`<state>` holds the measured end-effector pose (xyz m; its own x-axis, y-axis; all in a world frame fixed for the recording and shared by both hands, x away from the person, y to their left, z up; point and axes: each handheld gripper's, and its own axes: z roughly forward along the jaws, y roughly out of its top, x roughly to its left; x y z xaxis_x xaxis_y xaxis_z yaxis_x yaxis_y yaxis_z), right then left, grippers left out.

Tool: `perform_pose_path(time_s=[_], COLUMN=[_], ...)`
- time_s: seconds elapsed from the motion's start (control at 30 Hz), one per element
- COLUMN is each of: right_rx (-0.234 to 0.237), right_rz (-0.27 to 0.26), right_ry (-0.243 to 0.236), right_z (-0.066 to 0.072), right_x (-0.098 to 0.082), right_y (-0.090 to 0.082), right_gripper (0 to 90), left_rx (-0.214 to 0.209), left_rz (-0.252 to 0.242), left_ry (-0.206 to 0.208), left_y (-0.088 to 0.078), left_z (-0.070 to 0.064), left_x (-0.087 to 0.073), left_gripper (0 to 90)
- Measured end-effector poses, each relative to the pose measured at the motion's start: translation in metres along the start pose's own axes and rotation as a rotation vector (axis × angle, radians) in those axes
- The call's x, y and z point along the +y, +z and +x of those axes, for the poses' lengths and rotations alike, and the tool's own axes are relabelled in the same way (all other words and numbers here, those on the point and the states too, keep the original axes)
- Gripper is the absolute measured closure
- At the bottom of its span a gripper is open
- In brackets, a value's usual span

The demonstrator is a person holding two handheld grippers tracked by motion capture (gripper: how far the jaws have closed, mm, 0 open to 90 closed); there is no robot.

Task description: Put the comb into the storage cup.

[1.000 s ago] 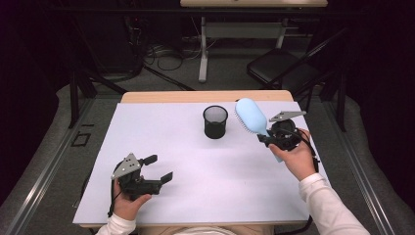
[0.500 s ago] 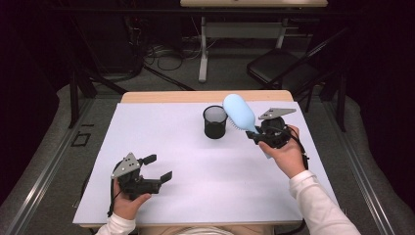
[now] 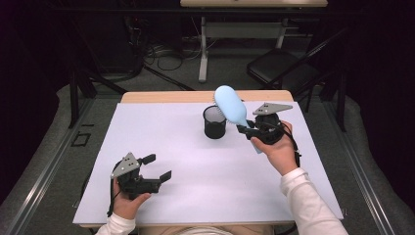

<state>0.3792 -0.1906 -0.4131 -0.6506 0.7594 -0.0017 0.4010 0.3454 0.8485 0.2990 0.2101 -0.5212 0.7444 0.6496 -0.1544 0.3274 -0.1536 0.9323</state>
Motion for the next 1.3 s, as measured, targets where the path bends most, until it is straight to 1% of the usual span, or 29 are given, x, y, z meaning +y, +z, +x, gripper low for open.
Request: perform_pose_path(time_s=[0.17,0.3,0.37,0.53,0.57,0.7,0.97,1.3], right_rx=[0.004,0.003,0.012,0.019,0.019,0.039,0.064,0.078], right_rz=[-0.017,-0.029,-0.039,-0.068,-0.072,-0.094,-0.111,-0.127], right_ry=[-0.018,-0.022,-0.024,-0.03,-0.028,-0.028,-0.036,-0.039], right_z=[0.005,0.011,0.013,0.02,0.021,0.024,0.035,0.041], right_x=[0.004,0.004,0.005,0.005,0.005,0.005,0.004,0.0], right_y=[0.003,0.005,0.006,0.006,0.006,0.006,0.008,0.011], right_gripper=[69.7,69.7,69.7,69.7,69.7,69.7,69.7,69.7], left_rx=[0.0,0.001,0.0,-0.003,0.003,0.0,0.004,0.007], left_rz=[-0.002,-0.005,-0.006,-0.004,-0.008,-0.008,-0.006,-0.009], left_ry=[0.0,0.0,0.0,0.001,0.0,0.0,-0.004,-0.004], left_y=[0.0,0.0,0.0,0.0,0.0,0.0,0.0,-0.001], left_z=[0.0,0.0,0.0,0.0,0.0,0.001,0.001,0.002], left_x=[0.0,0.0,0.0,0.0,0.0,0.0,0.0,0.0], left_gripper=[9.8,9.8,9.8,9.8,9.8,9.8,9.8,10.2])
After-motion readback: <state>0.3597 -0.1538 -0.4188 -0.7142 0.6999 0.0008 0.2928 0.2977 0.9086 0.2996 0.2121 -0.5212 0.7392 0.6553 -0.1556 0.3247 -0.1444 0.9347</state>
